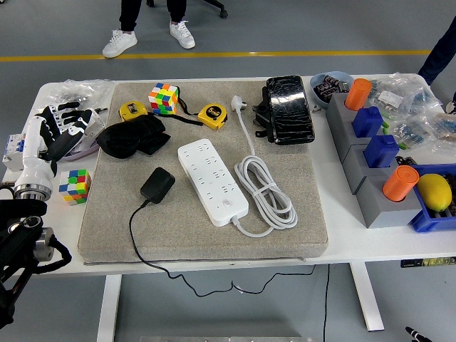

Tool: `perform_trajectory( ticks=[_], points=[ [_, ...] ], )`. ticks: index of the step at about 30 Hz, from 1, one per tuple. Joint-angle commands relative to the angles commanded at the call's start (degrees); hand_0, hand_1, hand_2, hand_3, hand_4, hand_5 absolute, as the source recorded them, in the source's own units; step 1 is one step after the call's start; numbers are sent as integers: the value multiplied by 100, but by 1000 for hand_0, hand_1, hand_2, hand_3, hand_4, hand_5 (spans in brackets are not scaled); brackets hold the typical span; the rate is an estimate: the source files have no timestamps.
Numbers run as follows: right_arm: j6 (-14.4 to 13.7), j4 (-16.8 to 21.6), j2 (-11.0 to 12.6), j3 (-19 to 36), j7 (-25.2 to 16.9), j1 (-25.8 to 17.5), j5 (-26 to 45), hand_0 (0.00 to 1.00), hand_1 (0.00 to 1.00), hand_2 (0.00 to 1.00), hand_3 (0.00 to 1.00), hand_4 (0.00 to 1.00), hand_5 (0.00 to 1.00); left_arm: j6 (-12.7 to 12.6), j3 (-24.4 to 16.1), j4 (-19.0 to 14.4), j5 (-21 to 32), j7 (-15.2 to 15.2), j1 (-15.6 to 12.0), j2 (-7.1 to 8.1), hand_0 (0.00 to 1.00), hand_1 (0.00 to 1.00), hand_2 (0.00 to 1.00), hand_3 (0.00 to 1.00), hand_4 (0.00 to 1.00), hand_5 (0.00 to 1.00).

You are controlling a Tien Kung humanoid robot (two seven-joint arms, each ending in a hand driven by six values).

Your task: Put the plug near the board,insert it into the board,press the button,pull the plug out

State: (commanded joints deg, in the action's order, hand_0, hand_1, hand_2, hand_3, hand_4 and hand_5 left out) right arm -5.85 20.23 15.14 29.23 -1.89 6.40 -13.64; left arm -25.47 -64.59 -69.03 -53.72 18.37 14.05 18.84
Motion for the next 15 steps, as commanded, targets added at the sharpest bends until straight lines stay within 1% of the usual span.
perform_trajectory(
  ticks=[15],
  points=[
    [1, -8, -23, 79, 10, -69, -22, 572, 643, 616, 541, 924, 488, 55, -64, -44, -66, -138, -38, -35, 471, 597, 564, 592, 822, 374]
  ],
)
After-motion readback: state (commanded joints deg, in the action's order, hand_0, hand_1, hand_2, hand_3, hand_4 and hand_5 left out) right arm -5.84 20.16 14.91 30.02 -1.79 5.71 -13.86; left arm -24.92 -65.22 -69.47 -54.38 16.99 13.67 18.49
